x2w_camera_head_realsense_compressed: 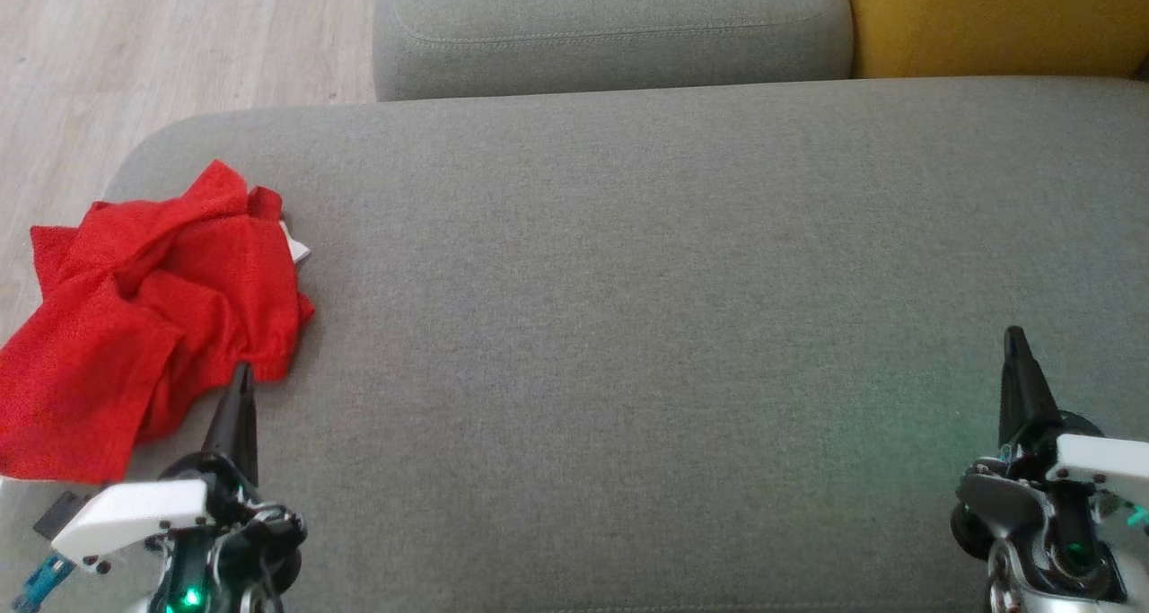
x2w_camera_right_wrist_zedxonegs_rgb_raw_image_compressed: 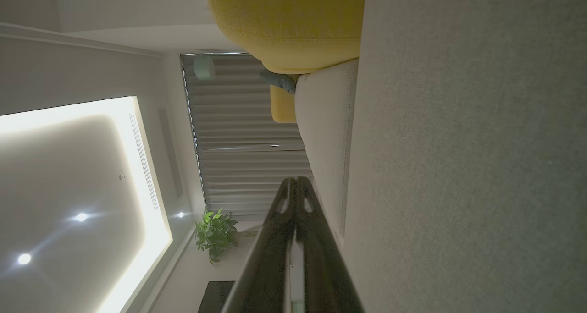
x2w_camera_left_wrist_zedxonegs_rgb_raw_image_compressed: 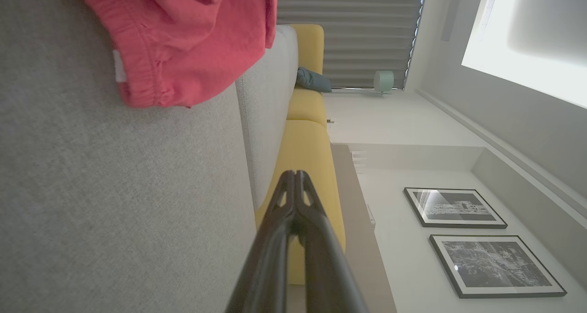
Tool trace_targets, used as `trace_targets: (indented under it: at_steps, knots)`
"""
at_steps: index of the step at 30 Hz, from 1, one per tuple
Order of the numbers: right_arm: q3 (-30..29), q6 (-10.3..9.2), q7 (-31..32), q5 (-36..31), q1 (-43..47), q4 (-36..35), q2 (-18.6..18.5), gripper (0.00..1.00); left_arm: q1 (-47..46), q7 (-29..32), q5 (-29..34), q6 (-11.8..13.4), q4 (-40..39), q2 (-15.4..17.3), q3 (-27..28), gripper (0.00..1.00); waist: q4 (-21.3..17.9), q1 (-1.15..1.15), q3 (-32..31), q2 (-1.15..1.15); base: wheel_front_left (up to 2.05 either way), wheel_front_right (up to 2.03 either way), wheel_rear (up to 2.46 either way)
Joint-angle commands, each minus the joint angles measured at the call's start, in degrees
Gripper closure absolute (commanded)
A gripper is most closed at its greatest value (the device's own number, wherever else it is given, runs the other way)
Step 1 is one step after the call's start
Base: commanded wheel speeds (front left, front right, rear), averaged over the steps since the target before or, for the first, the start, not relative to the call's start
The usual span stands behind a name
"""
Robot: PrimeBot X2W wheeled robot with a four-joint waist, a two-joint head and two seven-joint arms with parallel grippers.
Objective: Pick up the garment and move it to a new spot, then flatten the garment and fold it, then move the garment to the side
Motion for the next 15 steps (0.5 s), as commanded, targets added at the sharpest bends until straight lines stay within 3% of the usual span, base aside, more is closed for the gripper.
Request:
trace_targets:
  at_steps: [1,5,6,15]
  knots:
    - [1.2,0.22,0.3,0.4,-1.2,-2.2,-0.3,1.00,-3.2,0.5,-0.3,-0.4,-2.1,0.9,2.0,1.00,0.0,0.00,0.0,0.00,0.00,0.00,0.00]
    - [1.2,0.22,0.3,0.4,-1.2,-2.2,-0.3,1.00,-3.2,0.5,-0.3,-0.4,-2.1,0.9,2.0,1.00,0.0,0.00,0.0,0.00,0.00,0.00,0.00]
    - [0.0,0.00,0.0,0.0,0.0,0.0,0.0,0.00,0.0,0.0,0.0,0.0,0.0,0.0,0.0,0.00,0.0,0.00,0.0,0.00,0.00,0.00,0.00]
    - [0.7,-0.02,-0.4,-0.4,1.7,4.4,0.3,0.00,2.8,-0.6,0.4,0.1,4.5,-0.7,-0.3,0.00,0.0,0.00,0.1,0.00,0.00,0.00,0.00]
